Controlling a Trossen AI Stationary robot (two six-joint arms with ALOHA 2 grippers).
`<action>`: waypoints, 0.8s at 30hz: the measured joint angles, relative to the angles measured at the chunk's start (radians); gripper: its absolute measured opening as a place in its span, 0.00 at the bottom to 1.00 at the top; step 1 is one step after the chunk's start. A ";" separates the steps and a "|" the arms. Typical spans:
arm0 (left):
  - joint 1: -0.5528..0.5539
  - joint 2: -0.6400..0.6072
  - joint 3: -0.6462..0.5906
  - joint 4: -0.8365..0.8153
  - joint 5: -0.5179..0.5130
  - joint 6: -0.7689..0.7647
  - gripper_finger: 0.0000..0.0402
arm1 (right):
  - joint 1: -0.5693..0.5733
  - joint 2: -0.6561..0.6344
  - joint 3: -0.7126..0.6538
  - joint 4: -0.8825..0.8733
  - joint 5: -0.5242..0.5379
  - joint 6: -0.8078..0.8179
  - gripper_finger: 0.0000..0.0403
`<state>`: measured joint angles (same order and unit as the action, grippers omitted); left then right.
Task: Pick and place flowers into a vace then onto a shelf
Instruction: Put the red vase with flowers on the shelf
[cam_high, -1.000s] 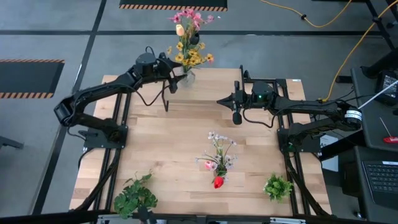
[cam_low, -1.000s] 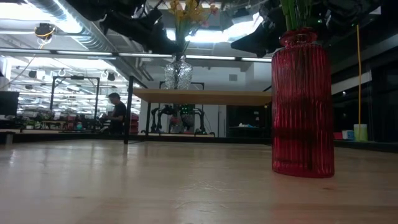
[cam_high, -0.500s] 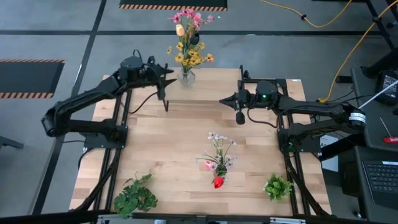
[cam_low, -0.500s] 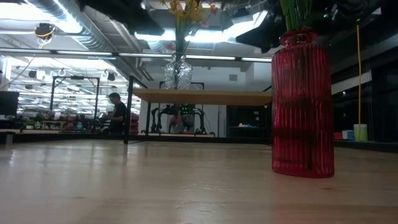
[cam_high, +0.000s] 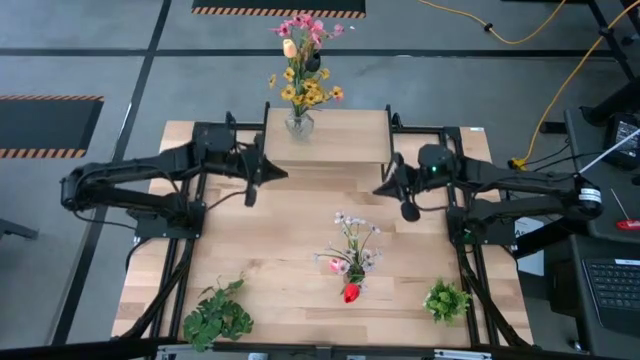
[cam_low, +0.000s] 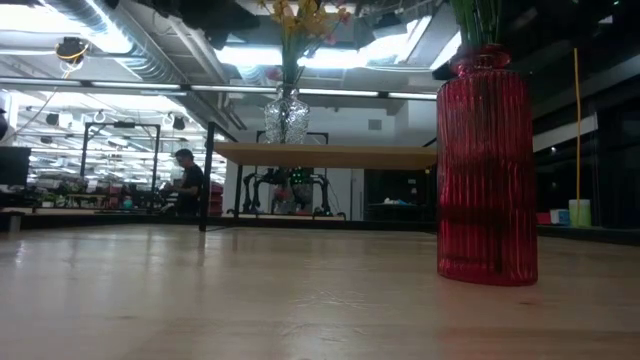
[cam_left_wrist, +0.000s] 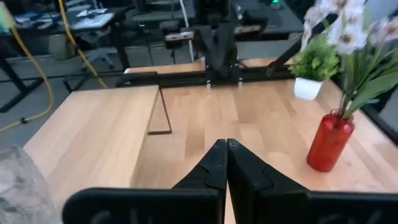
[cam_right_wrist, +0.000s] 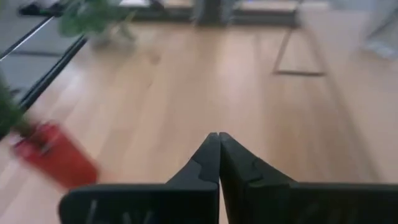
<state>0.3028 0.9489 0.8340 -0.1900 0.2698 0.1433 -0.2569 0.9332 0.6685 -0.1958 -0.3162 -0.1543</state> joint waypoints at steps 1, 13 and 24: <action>-0.024 0.000 -0.013 0.009 -0.032 -0.002 0.00 | 0.018 -0.006 0.000 -0.028 0.000 0.000 0.00; -0.320 0.035 -0.171 0.299 -0.345 -0.055 0.00 | 0.242 -0.178 -0.115 -0.095 0.111 0.047 0.00; -0.373 0.042 -0.172 0.299 -0.363 -0.108 0.01 | 0.398 -0.260 -0.264 0.007 0.199 0.203 0.00</action>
<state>-0.0704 0.9913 0.6621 0.1093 -0.0936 0.0356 0.1410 0.6731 0.4048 -0.1888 -0.1167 0.0486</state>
